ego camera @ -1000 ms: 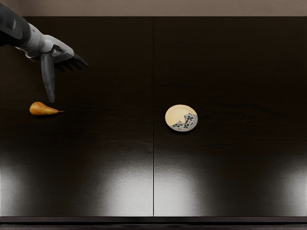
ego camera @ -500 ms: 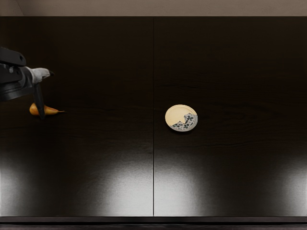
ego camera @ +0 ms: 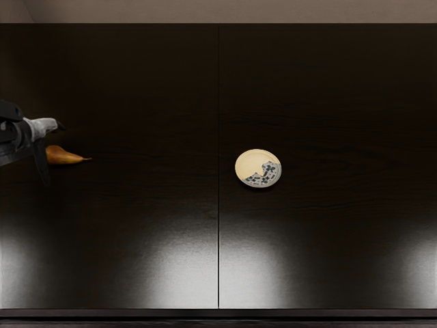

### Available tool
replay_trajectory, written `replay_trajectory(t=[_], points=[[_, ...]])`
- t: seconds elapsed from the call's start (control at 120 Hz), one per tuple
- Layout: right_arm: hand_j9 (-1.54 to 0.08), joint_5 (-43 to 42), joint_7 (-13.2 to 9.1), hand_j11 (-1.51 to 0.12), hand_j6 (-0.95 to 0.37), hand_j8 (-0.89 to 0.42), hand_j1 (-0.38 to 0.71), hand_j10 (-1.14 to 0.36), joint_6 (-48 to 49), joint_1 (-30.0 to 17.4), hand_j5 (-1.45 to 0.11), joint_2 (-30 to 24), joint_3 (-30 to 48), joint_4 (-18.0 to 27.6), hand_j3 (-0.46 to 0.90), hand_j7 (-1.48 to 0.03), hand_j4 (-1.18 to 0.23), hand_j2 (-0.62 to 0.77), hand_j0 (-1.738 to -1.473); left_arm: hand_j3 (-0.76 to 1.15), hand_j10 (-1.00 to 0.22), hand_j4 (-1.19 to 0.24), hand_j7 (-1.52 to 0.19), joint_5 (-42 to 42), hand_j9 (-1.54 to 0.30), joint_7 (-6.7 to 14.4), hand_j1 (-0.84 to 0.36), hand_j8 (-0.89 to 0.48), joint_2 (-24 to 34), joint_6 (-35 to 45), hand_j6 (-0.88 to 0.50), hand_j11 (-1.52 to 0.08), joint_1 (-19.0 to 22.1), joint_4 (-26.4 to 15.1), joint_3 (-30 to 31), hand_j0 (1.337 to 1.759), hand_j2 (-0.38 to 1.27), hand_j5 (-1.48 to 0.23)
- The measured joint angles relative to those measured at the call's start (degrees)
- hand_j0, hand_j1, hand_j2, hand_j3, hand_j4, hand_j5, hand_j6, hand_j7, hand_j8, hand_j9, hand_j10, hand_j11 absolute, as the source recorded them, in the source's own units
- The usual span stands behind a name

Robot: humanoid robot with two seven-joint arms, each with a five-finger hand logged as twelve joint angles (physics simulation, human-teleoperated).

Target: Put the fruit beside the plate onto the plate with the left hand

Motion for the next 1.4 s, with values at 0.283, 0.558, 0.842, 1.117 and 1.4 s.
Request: replay_trajectory(t=[0.283, 0.558, 0.842, 1.117, 1.4], points=[[-0.01, 0.0, 0.0, -0.01, -0.01, -0.01, -0.34, -0.01, 0.0, 0.0, -0.01, 0.0, 0.0, 0.0, 0.00, -0.01, -0.01, 0.00, -1.658, 0.00, -0.18, -0.18, -0.23, 0.5, -0.23, -3.1, 0.13, -0.18, 0.9, 1.4, -0.18, -0.23, 1.7, 1.8, -0.5, 1.658, 0.04, -0.23], [-0.01, 0.0, 0.0, -0.01, -0.01, -0.01, -0.34, -0.01, 0.0, 0.0, -0.01, 0.0, 0.0, 0.0, 0.00, -0.01, -0.01, 0.00, -1.658, 0.00, -0.21, -0.21, -0.27, 0.6, -0.27, -4.9, 0.10, -0.21, 0.5, 1.4, -0.21, -0.27, 3.0, 3.6, -1.9, 1.658, 0.04, -0.27], [-0.01, 0.0, 0.0, -0.01, -0.01, -0.01, -0.34, -0.01, 0.0, 0.0, -0.01, 0.0, 0.0, 0.0, 0.00, -0.01, -0.01, 0.00, -1.658, 0.00, -0.24, -0.25, -0.32, 0.5, -0.32, -5.0, 0.06, -0.25, 0.4, 1.4, -0.25, -0.32, 2.3, 2.4, -2.4, 1.658, 0.05, -0.32], [-0.01, 0.0, 0.0, -0.01, -0.01, -0.01, -0.34, -0.01, 0.0, 0.0, -0.01, 0.0, 0.0, 0.0, 0.00, -0.01, -0.01, 0.00, -1.658, 0.00, -0.25, -0.25, -0.33, 0.0, -0.33, -5.0, 0.04, -0.26, 1.6, 5.5, -0.26, -0.33, 1.4, -3.0, -2.2, 1.658, 0.05, -0.33], [-0.01, 0.0, 0.0, -0.01, -0.01, -0.01, -0.34, -0.01, 0.0, 0.0, -0.01, 0.0, 0.0, 0.0, 0.00, -0.01, -0.01, 0.00, -1.658, 0.00, -0.26, -0.26, -0.33, -0.4, -0.33, -4.9, 0.04, -0.26, 1.9, 10.1, -0.26, -0.33, 2.1, -3.5, -1.9, 1.658, 0.05, -0.33]])
